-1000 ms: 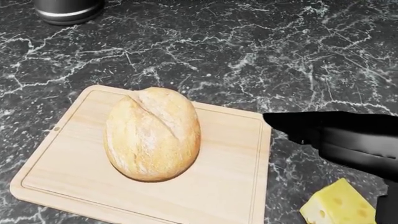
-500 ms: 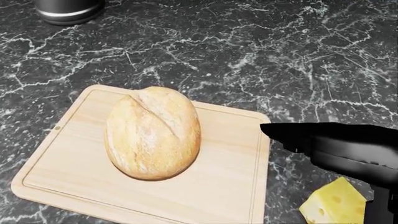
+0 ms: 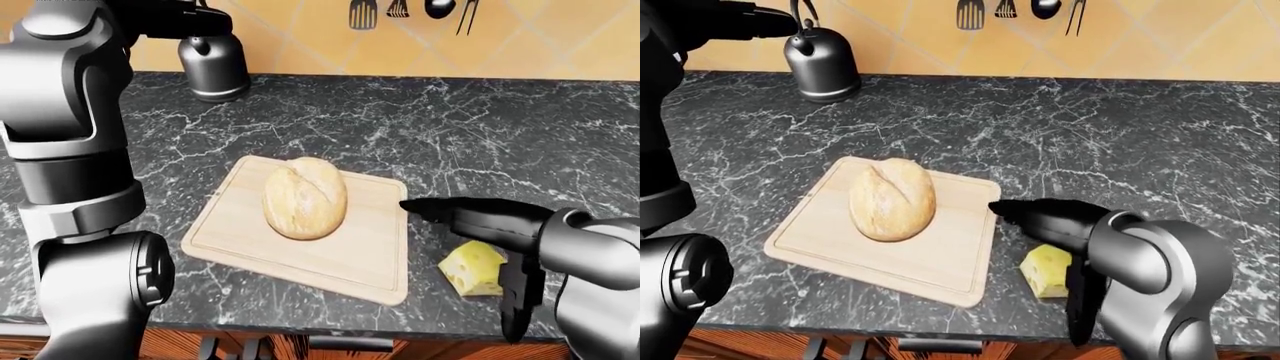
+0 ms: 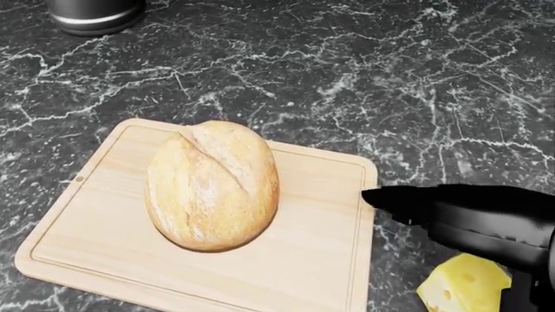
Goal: Pick up the wedge of cheese and place it on the slice of bread to prepare a simple cheese on bread dish.
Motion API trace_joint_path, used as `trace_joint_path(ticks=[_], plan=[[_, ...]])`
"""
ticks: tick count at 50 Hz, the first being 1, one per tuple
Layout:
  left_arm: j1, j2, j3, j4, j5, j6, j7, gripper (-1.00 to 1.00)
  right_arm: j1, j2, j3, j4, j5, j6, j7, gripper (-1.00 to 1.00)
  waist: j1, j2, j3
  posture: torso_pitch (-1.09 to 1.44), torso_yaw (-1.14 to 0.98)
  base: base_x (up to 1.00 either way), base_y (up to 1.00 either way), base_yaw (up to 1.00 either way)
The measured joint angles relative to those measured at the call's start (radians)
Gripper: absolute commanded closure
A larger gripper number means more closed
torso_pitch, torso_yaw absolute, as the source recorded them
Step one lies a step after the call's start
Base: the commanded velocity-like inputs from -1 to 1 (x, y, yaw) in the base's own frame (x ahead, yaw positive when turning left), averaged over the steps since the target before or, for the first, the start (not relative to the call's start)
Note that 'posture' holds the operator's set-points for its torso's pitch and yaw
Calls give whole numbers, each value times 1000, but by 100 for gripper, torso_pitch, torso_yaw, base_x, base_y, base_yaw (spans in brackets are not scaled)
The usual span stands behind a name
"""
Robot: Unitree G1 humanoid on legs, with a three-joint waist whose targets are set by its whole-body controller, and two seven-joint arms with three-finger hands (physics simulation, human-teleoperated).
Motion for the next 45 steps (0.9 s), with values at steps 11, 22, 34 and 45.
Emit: trace_joint_path(ticks=[11,22,34,45], plan=[[-3,6,4,-18,0,11,-2,-100,-26,-16,-14,-31,-21,8,-41,10,4,-10,-11,0,0,0,0,0],[-1,4,3,-17,-1,16,1,-100,-31,-30,-1,-21,-10,24,-32,76,7,-13,-7,0,0,0,0,0],[-13,8,-1,-11,3,16,-5,-100,-103,-76,49,8,44,74,2,100,-3,4,7,0,0,0,0,0],[-12,12,4,-14,2,13,-3,-100,-250,-185,76,18,119,168,2,100,-6,7,12,0,0,0,0,0]])
